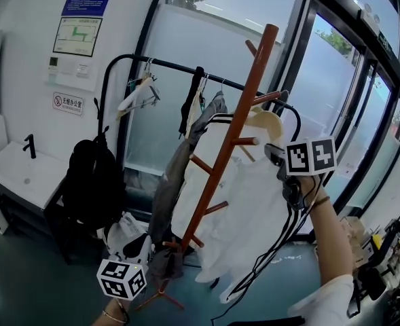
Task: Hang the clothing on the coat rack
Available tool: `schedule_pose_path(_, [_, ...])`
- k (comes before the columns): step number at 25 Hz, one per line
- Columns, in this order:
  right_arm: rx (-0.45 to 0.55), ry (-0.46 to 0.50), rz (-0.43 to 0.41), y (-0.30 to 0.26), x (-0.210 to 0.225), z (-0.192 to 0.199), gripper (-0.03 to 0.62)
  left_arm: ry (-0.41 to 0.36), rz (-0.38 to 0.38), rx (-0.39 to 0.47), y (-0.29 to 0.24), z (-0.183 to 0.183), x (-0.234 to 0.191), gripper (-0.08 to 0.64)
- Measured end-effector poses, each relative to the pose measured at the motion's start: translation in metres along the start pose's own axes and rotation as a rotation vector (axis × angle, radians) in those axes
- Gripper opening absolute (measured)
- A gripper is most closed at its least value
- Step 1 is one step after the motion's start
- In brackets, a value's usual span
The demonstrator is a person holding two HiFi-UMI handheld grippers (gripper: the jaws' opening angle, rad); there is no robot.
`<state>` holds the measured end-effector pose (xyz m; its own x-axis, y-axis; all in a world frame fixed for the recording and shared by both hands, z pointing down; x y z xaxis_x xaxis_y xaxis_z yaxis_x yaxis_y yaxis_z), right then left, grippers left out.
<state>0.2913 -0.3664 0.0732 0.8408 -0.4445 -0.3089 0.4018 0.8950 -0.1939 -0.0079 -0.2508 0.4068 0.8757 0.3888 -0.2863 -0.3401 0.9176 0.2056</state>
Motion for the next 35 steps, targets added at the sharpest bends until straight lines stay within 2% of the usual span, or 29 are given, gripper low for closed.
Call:
schedule_pose_path(13, [-0.012,-0.028,-0.023,-0.02,0.006,-0.006,0.055,0.0,-0.016,-0.013,0.006,0.004,-0.002,0.008])
schedule_pose_path(35, [0.021,-0.065,-0.112,-0.046,-0.006,0.012,0.055,-0.013,-0.037,-0.037,0.007,0.009,-0.008,0.008])
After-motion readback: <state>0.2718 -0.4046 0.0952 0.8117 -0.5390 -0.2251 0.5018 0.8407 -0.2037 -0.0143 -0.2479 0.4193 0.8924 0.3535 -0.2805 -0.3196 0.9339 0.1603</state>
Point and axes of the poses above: the fingertips, and each gripper's own axes: y backward along the fingers, x to its right, z out of its underside, the point moved 8 cm from there along y, backward along the fingers, and after that the axes turned 7 degrees about x, right-handed, at the moved point
